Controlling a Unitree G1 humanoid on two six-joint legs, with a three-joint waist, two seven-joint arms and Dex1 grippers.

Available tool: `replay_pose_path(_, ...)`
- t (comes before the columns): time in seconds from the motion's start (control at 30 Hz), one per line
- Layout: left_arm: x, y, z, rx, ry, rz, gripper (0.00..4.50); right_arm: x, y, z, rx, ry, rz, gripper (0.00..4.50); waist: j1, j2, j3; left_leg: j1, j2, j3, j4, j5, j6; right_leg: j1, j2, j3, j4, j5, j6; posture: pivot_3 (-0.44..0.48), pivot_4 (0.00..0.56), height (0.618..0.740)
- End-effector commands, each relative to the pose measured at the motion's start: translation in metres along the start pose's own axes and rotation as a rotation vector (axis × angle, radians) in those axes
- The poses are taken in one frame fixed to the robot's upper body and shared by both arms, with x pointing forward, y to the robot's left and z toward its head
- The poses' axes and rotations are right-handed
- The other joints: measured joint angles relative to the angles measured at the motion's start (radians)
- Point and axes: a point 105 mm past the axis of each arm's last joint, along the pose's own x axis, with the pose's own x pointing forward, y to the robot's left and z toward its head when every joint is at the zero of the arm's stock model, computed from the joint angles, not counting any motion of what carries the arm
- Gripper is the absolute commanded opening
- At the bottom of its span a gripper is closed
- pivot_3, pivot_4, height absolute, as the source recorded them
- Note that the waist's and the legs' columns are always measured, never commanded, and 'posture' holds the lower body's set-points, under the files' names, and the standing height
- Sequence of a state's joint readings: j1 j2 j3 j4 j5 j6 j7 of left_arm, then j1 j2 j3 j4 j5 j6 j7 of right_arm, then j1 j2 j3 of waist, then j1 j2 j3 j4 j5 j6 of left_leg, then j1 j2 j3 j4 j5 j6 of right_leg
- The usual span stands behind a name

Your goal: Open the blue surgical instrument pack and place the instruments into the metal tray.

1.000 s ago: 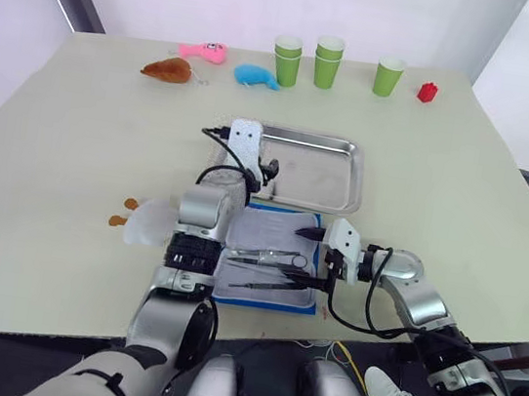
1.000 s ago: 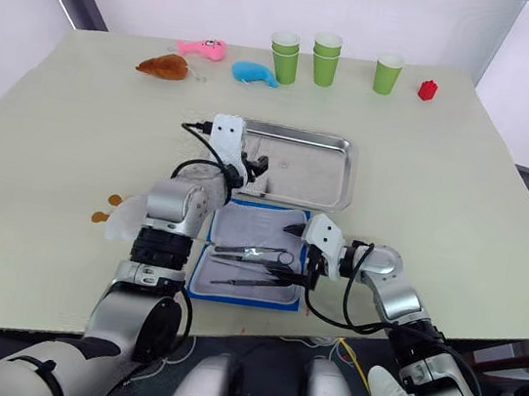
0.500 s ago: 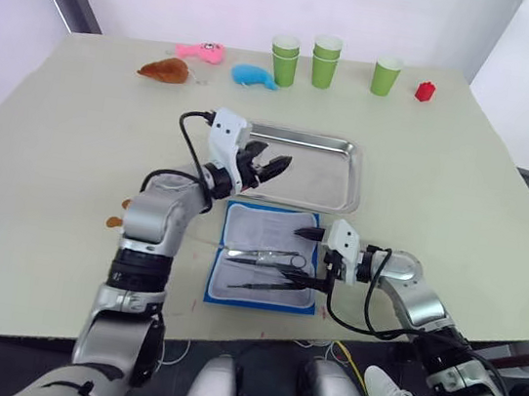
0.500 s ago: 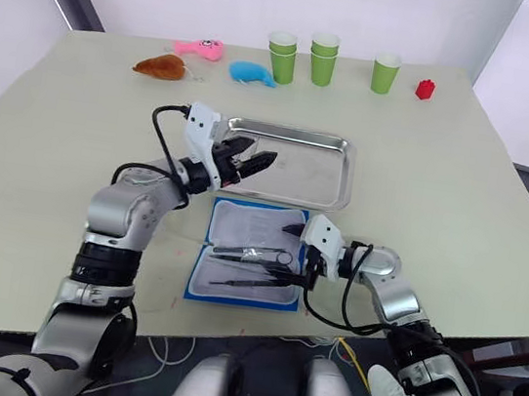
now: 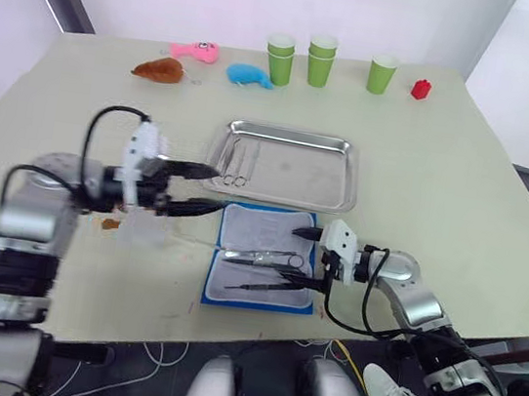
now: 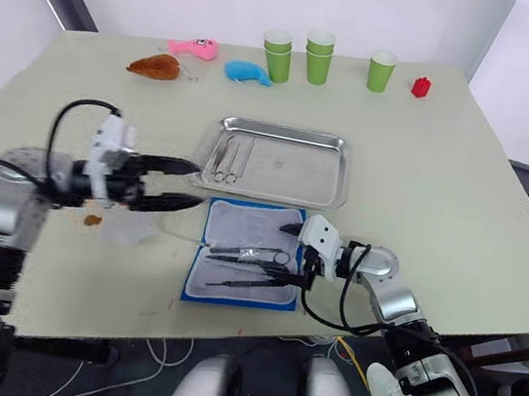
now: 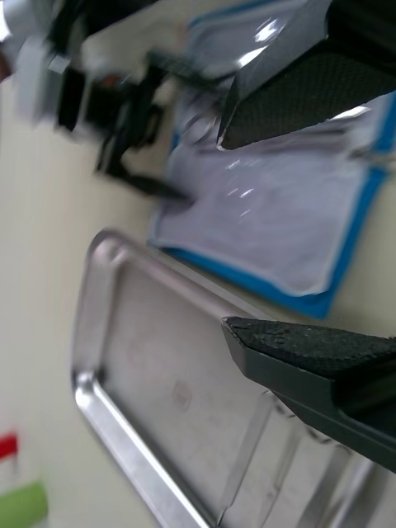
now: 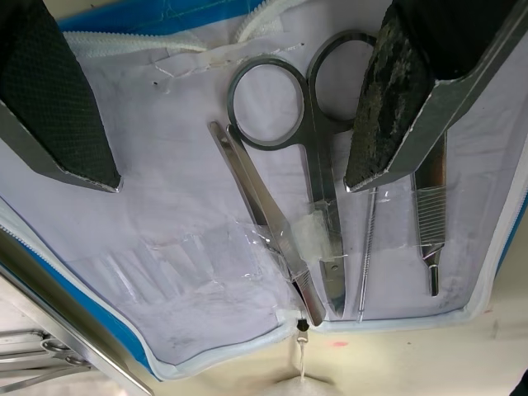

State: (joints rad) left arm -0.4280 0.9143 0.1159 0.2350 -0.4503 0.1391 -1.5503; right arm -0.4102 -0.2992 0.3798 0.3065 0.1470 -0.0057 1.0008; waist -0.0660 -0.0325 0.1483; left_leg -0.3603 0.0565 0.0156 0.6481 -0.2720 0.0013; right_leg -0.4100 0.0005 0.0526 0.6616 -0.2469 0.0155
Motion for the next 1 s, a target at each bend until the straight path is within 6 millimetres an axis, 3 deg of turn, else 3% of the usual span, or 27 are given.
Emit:
replay_pose_path(0.03,-0.008,-0.007,0.009,0.085,-0.01,-0.074,3.4,-0.011,0.025,-0.073,0.142,0.265,0.032,4.5,0.001,0.0,0.0,0.0,0.0,0.0,0.0,0.0,0.0,0.0,0.0,0.0,0.0,0.0,0.0,0.0,0.15,0.739)
replay_pose_path(0.3,-0.018,-0.026,0.006,0.142,0.081,-0.202,3.4,-0.015,0.021,-0.073,0.131,0.274,0.032,4.5,0.007,-0.002,0.001,-0.001,0.001,0.002,0.0,0.0,0.0,-0.001,-0.001,0.001,-0.001,0.0,0.0,0.0,0.15,0.739)
replay_pose_path(0.53,-0.022,-0.028,0.004,0.151,0.088,-0.22,3.4,-0.017,0.022,-0.074,0.129,0.282,0.041,4.5,0.013,-0.002,0.001,-0.001,0.001,0.003,0.0,0.0,0.0,-0.002,-0.001,0.001,0.0,0.0,0.0,0.0,0.15,0.739)
replay_pose_path(1.0,-0.011,-0.033,0.001,0.167,0.048,-0.244,3.4,-0.025,0.017,-0.071,0.114,0.27,0.046,4.5,0.026,-0.002,0.001,-0.001,0.001,0.004,0.0,0.0,0.0,-0.002,-0.001,0.002,0.0,0.0,0.0,0.0,0.15,0.739)
